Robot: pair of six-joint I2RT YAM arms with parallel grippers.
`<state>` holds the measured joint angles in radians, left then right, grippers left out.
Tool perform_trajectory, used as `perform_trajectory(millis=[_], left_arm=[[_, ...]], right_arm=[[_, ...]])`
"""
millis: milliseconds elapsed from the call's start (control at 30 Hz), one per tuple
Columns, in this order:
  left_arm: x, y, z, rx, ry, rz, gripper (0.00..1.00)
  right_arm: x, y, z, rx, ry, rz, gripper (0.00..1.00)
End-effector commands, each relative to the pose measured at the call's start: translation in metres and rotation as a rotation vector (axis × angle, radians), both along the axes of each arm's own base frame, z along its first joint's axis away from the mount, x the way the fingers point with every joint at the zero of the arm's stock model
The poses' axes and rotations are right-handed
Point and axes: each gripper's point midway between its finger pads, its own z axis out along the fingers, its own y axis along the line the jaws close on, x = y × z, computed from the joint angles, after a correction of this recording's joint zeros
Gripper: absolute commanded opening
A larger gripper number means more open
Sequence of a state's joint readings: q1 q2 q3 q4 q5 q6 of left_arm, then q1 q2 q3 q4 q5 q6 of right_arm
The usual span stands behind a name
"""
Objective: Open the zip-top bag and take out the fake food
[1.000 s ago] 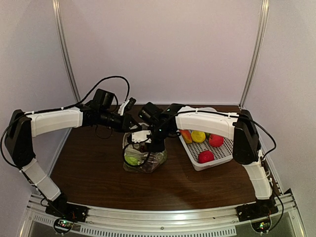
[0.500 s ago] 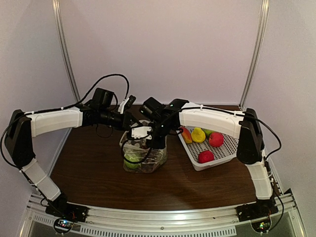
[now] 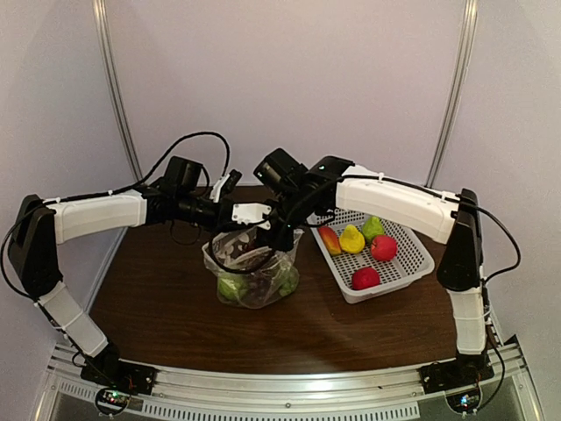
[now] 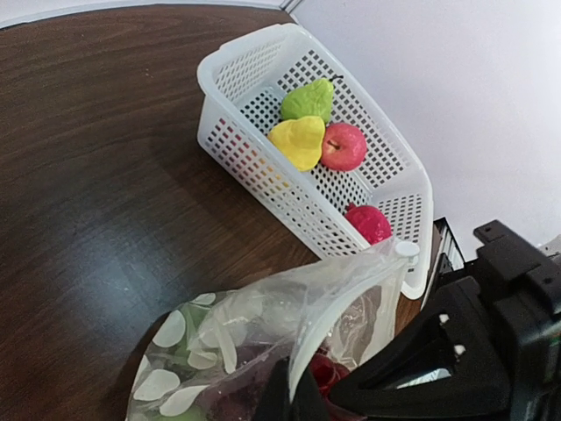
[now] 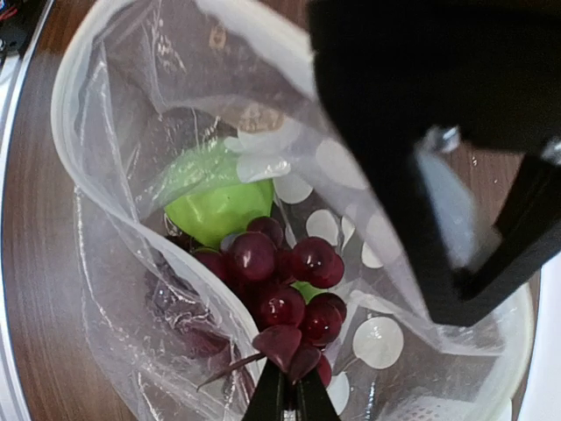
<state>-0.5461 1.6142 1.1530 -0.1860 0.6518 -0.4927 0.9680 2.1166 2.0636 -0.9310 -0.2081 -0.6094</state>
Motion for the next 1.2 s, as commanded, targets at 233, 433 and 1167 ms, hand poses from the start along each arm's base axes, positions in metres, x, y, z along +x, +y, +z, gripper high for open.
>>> perform_trajectory(millis=[233, 433, 1167], left_arm=[[-0.009, -0.005, 0.007, -0.013, -0.011, -0.033, 0.00], [-0.010, -0.003, 0.007, 0.002, -0.013, -0.032, 0.00], [0.006, -0.003, -0.007, 0.073, -0.010, -0.010, 0.00]], right_arm=[[0.005, 0.022, 0.098, 0.270, -0.089, -0.027, 0.00], [0.015, 0.016, 0.136, 0.339, -0.154, -0.095, 0.00], [-0.007, -0.067, 0.217, 0.469, -0.100, -0.042, 0.00]])
